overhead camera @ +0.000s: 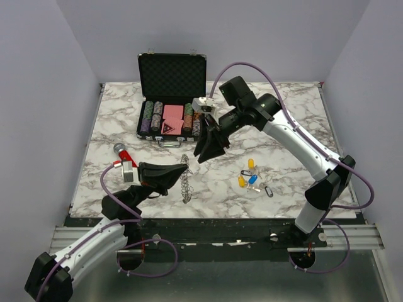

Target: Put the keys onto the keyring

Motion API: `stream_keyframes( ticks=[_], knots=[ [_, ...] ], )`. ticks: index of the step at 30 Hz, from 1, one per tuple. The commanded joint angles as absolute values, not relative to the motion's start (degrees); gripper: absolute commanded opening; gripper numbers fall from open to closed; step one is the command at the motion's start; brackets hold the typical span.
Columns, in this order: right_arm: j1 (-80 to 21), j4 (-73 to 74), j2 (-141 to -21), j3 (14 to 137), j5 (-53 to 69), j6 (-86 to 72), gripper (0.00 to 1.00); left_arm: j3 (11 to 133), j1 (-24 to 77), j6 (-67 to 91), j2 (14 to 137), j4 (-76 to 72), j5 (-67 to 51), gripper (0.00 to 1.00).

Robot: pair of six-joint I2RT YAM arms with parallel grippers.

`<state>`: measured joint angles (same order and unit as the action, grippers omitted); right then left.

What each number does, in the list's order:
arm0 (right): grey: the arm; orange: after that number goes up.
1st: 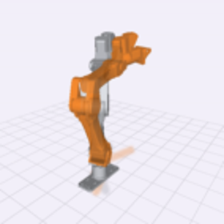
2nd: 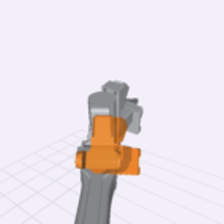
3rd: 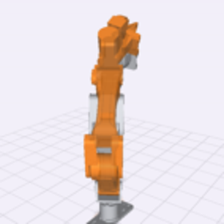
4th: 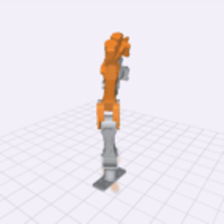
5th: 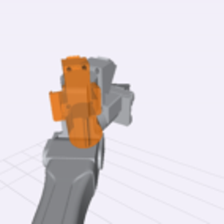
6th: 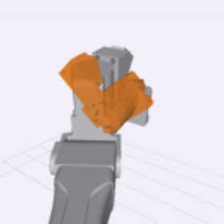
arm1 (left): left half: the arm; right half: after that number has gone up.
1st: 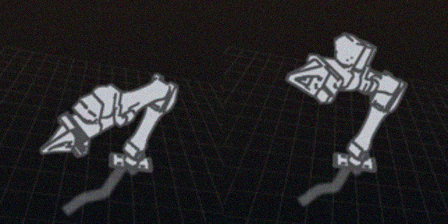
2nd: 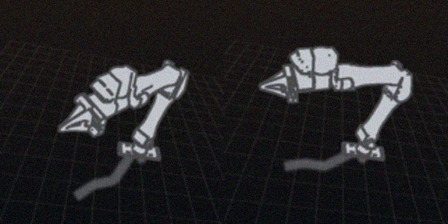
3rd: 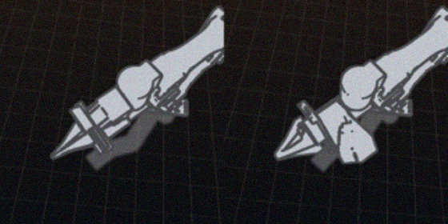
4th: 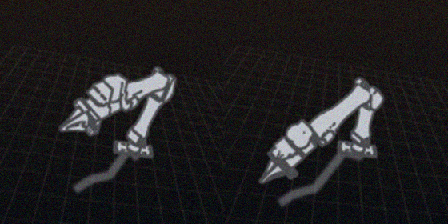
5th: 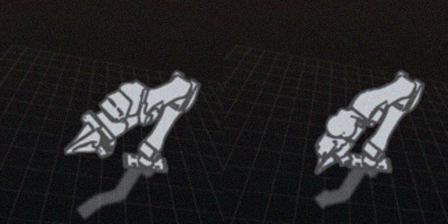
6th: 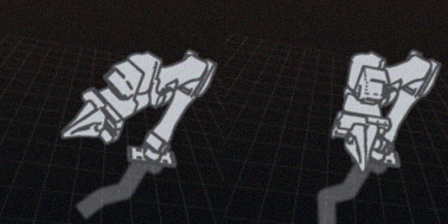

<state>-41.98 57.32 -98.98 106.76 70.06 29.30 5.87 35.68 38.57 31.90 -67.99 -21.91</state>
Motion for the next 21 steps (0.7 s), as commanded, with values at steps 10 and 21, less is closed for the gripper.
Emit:
stream_keyframes(
  ticks=[10,21],
  knots=[
    [-44.4,60.7,-97.9,105.7,72.2,33.2,0.50,9.0,34.8,37.5,32.7,-66.4,-27.0,0.00],
    [-44.2,65.6,-99.1,107.3,71.1,40.0,0.52,15.1,34.9,23.9,24.3,-41.8,-26.8,0.00]
  ],
)
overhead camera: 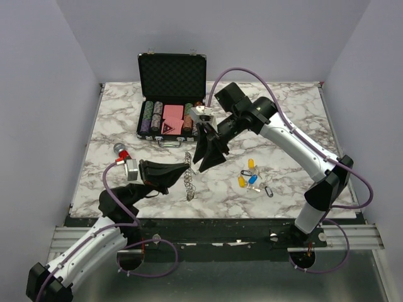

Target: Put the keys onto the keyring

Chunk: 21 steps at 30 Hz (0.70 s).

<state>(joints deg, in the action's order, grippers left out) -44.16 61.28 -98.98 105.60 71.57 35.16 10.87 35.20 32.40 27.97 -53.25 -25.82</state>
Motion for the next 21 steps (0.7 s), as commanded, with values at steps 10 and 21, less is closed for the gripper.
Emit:
stream_keyframes(
  ticks=[10,21],
  knots=[
    [-44.2,74.9,-99.8,108.5,68.3,53.5,0.53,19.7,34.9,10.9,19.9,-26.5,-26.6,0.00],
    [-44.4,76.5,-100.9,108.4,68.6,56.4,0.53,19.3,34.9,10.0,18.8,-25.7,-25.9,0.00]
  ],
)
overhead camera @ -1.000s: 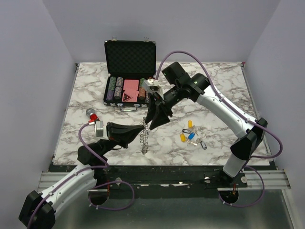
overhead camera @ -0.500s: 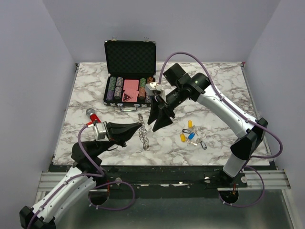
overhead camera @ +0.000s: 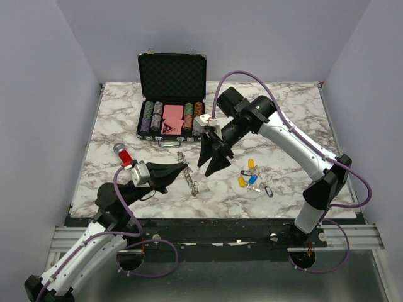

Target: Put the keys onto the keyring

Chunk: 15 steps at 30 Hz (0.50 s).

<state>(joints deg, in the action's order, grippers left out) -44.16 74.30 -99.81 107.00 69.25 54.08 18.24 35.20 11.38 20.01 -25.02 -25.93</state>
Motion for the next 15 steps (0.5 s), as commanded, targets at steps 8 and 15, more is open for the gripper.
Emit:
stream_keyframes(
  ticks=[8,15],
  knots=[
    [-44.4,72.2,-101.2,107.8,66.8,52.4,0.54,18.0,34.9,13.7,18.5,-28.6,-25.9,0.00],
    [-46.4,66.3,-102.2,108.6,62.8,45.5,0.53,12.1,34.8,26.6,18.7,-41.8,-24.3,0.00]
  ],
)
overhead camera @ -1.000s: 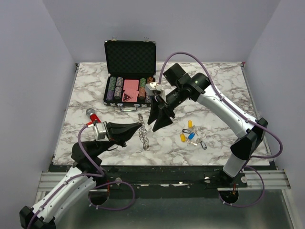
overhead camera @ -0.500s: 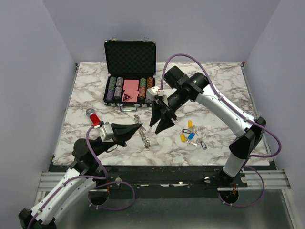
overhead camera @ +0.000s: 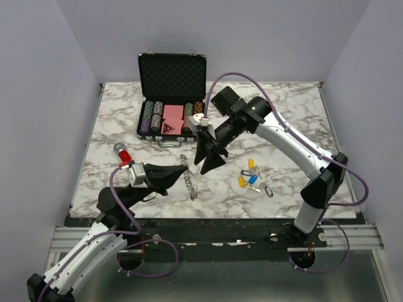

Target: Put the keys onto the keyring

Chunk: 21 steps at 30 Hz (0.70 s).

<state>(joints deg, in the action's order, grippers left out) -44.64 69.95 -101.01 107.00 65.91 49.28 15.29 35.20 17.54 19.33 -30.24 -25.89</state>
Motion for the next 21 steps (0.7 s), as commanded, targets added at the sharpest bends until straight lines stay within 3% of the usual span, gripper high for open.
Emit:
stream_keyframes(
  ticks=[1,13,21],
  knots=[
    [-46.8,66.2,-102.3,108.5,62.8,45.4,0.53,11.1,34.7,28.2,18.6,-43.3,-23.7,0.00],
    [-47.9,62.7,-100.5,105.1,61.6,41.4,0.53,7.6,34.5,36.8,20.1,-53.5,-24.2,0.00],
    [-48.7,62.0,-100.4,104.8,68.5,38.1,0.53,7.0,34.5,38.0,22.0,-56.3,-23.9,0.00]
  ],
)
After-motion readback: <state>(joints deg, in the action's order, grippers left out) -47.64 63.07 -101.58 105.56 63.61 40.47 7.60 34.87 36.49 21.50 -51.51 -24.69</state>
